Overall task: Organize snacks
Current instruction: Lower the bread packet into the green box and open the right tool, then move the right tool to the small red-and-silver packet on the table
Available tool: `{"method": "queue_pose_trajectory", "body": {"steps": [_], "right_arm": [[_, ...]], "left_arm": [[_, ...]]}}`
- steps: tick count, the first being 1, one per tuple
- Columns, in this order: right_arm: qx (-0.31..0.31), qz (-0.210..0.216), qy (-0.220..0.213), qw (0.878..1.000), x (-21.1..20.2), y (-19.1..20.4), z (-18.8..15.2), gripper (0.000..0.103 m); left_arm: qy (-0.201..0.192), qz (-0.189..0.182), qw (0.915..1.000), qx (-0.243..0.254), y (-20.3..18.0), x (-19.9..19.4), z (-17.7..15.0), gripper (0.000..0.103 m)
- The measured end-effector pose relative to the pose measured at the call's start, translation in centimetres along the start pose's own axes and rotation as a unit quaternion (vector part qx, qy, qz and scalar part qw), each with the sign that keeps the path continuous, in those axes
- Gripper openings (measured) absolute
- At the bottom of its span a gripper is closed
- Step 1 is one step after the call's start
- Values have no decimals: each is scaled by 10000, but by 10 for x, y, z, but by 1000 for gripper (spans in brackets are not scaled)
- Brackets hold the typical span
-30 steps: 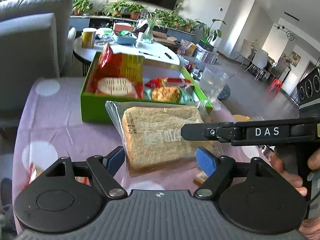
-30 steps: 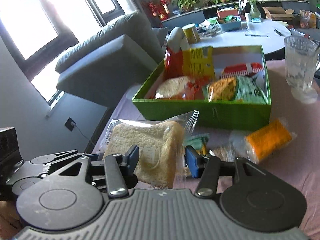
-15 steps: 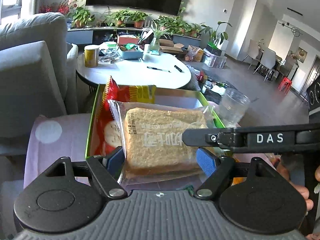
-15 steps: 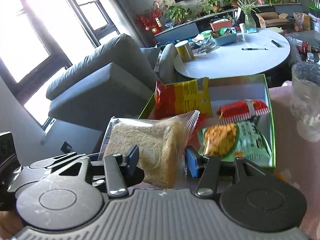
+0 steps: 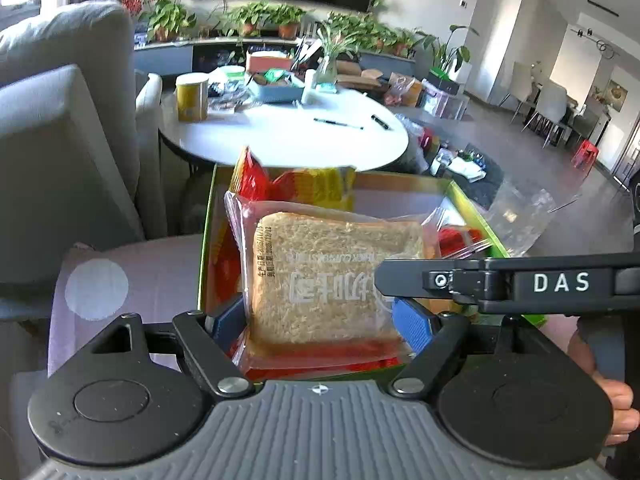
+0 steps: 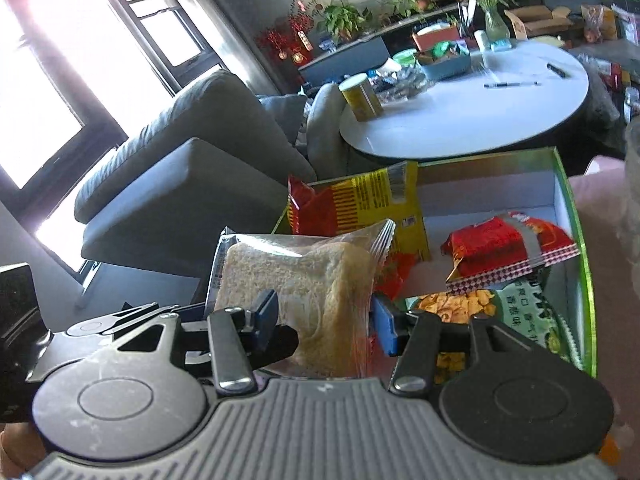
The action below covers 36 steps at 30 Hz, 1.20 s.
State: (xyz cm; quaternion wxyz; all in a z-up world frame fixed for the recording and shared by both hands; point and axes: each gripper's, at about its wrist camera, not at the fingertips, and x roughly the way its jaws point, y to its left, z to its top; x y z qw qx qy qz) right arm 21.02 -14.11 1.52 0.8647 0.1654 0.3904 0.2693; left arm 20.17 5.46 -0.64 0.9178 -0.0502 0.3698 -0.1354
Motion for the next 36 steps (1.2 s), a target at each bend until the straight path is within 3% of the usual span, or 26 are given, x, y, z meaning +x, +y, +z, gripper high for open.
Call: {"method": "queue_pose_trajectory", "body": {"steps": [4,10,23,25,28,30,32,36], "right_arm": [[32,-30,76,10000,12,-4,-2,37],[66,-67,268,9996,23,-11,-10,38],[48,-160,333,9993,15,-15,-23,41],[15,-153,340,9993,12,-16,-26,43],[-288,-218,298,9989,5,-11,-31,44],[-465,-237,276,9983,-1,-7,-36,45],[-657,-300,254,9971,-5,-3,-41,47],[-743,-413,209,9962,-15,-3,-50,49]], "left_arm": [[94,-103,9997,-213,11,10,-6,77],[179,16,9997,181,6,11,-16,78],[173,-219,9989,-389,-6,-8,-35,82],[284,-265,9992,-1,-19,-11,-41,84],[414,157,9949,909,-50,-14,-55,86],[467,318,9910,1211,-63,-15,-64,87],[475,271,9912,1202,-68,-18,-67,87],[314,83,9978,577,-57,-34,-67,87]]}}
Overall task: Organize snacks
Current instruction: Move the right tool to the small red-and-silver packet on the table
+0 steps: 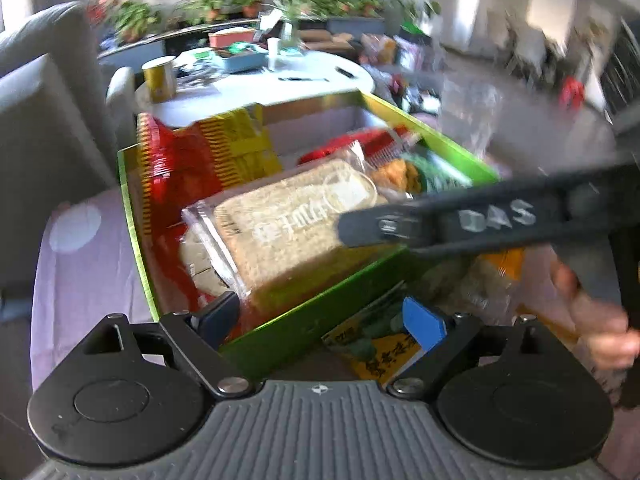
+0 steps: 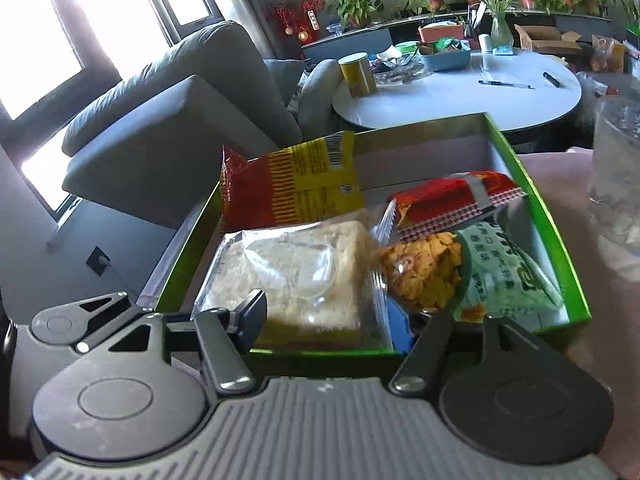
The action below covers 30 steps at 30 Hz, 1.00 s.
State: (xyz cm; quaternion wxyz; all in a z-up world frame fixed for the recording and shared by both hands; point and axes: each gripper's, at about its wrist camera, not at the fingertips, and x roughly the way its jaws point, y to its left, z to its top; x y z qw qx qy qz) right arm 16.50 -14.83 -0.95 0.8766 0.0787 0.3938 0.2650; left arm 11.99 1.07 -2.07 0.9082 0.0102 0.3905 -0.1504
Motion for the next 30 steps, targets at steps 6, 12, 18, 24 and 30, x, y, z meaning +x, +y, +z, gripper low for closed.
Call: {"method": "queue_pose_trajectory", "body": {"steps": [6,12,18,24,30], "right_arm": [[40,265,-305,9992,-37,-7,-5,49],[73,228,-537,9983,-69,-15,-18,53],[79,223,-405,9989,-77,-17,-38,57],[15,267,-223,9994,-78,-11,-57,62],[-196,282,-142,9993,-79,0,-70,64]], "left_arm": [[-524,-75,9973,-506,7,-45,-16,87],[-775,-10,9928,-918,17,-75,-42,88],[-855,221,9858,-1432,38,-88,-69,89],[-339,900,9604,-2617,69,-85,-97,91],[-40,749,9400,-3328,82,-70,-106,91]]}}
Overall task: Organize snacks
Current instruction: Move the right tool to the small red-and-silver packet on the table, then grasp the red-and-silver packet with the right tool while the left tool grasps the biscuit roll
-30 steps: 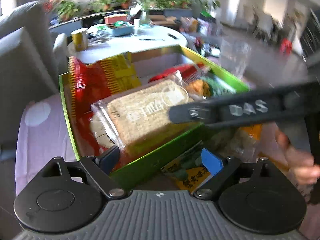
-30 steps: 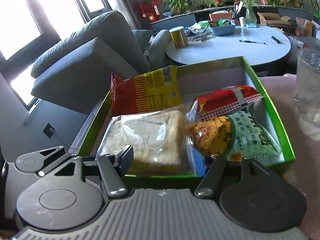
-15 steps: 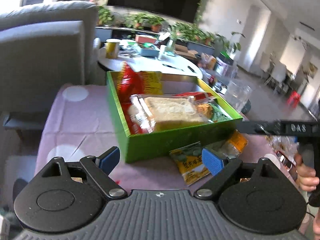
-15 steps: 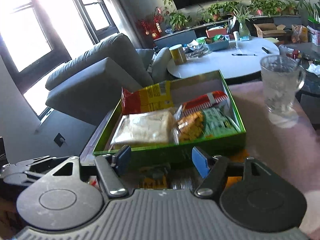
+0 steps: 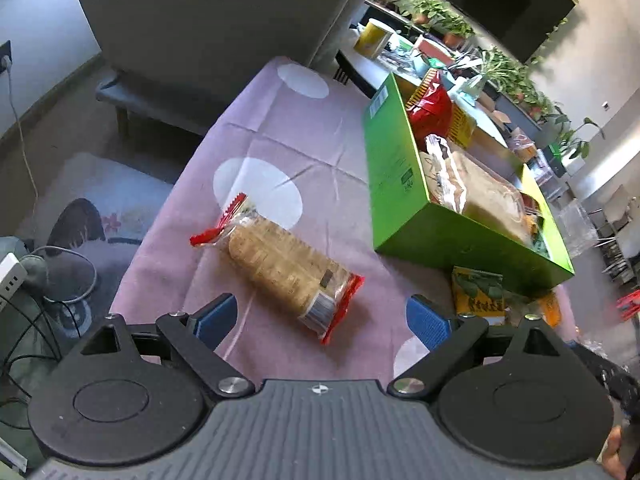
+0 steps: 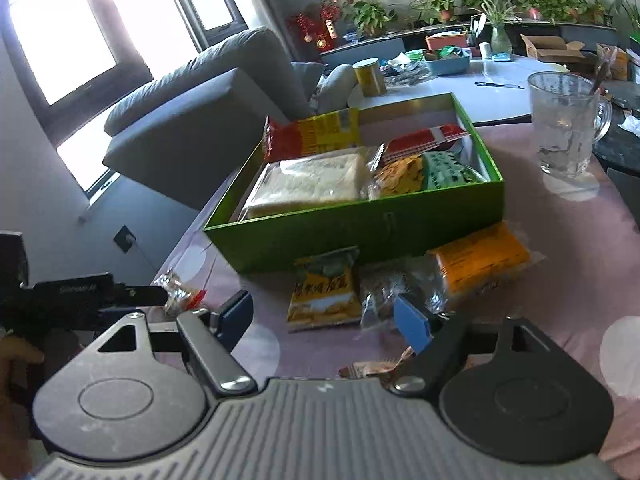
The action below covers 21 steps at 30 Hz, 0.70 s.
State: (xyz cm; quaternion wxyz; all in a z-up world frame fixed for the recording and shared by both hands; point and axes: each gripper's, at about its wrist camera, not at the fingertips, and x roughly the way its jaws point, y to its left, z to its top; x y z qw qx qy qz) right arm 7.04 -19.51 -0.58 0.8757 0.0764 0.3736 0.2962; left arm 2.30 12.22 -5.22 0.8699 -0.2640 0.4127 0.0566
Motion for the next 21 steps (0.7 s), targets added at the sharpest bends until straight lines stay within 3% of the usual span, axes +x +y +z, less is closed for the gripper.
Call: {"method": "queue_pose_trajectory", "body": {"steps": [3,6,8,13,21], "right_arm": [[-75,17,39,10000,0,3,-4,64],[-257,163,107,9995,-3,8,-11,65],[-515,324,160,9980,-7,12,-18,71],[-1389,707,346,9872,-18,21,-44,74],[-2282,1402,689,9610,-39,33,-84,74]], "left_arm": [[48,-22,10000,-84,-7,14,11,92],[95,402,9991,-62,-14,29,19,92],[71,630,9980,72,-17,35,20,92],[-17,815,9915,1019,-34,39,7,91],[-50,521,9677,2467,-58,26,-34,64]]}}
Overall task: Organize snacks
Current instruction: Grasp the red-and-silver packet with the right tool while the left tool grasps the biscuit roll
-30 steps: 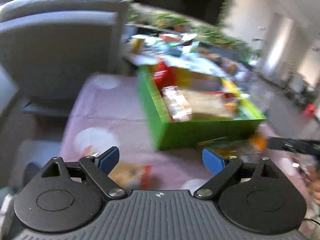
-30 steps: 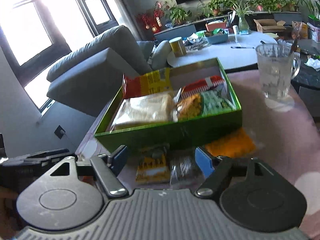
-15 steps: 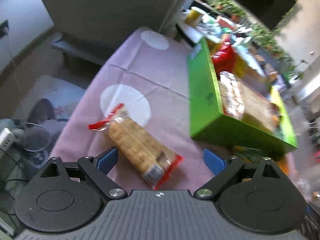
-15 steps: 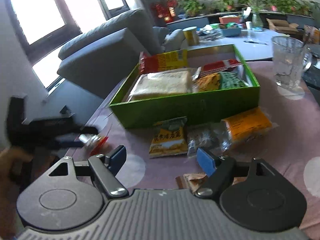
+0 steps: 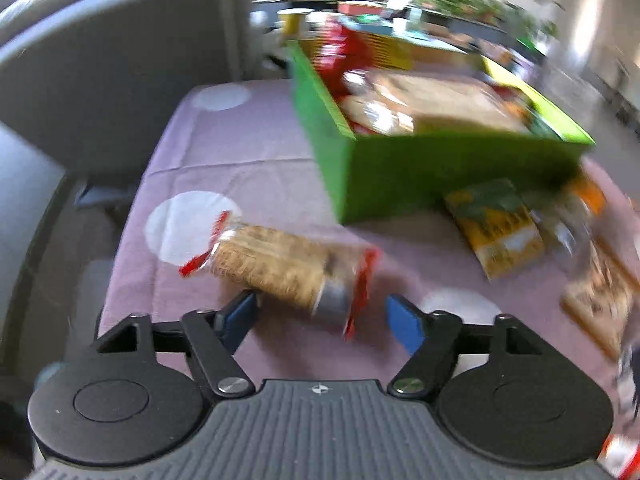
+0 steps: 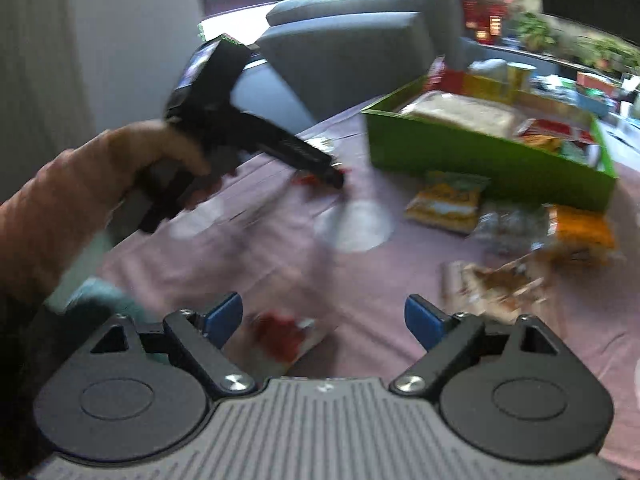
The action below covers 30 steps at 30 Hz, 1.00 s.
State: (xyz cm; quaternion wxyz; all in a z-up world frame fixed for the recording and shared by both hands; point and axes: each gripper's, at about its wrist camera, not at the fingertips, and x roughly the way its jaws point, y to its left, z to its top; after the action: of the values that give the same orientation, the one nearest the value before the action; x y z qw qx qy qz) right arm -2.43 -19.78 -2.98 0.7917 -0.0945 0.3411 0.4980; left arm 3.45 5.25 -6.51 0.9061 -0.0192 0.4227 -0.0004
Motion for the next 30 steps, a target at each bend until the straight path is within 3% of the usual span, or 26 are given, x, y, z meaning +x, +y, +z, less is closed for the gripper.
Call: {"method": "queue_pose_trajectory", "body": {"steps": [4,9,12,15,19,23,26,30], "right_arm": [[-49,101,310,9995,6,10,-8,74],[214,-140,564,9981,24,13,-10,74],[126,-297,550,9980,27,17,-4,64],[249,-650,452,9965,30,12,1,63],[518,-958,42,9940,22,1,7,63],[901,-1154,-368,9885,16,-16,21,63],[1194,-1231,-494,9839,16,-27,31,63],[1407,-1184,-583,9812,17,-35,35,63]], "left_arm": [[-37,-218,9996,156,-10,-7,-7,63],[-18,-227,9997,101,-12,-7,-6,63],[24,-374,9987,-353,-4,-9,-4,73],[24,-492,9948,-895,7,-11,-2,79],[47,-522,9847,-1660,25,-12,2,88],[237,-419,9724,-2284,39,2,16,88],[289,-80,9758,-2165,35,14,29,88],[263,361,9879,-1487,15,27,38,87]]}}
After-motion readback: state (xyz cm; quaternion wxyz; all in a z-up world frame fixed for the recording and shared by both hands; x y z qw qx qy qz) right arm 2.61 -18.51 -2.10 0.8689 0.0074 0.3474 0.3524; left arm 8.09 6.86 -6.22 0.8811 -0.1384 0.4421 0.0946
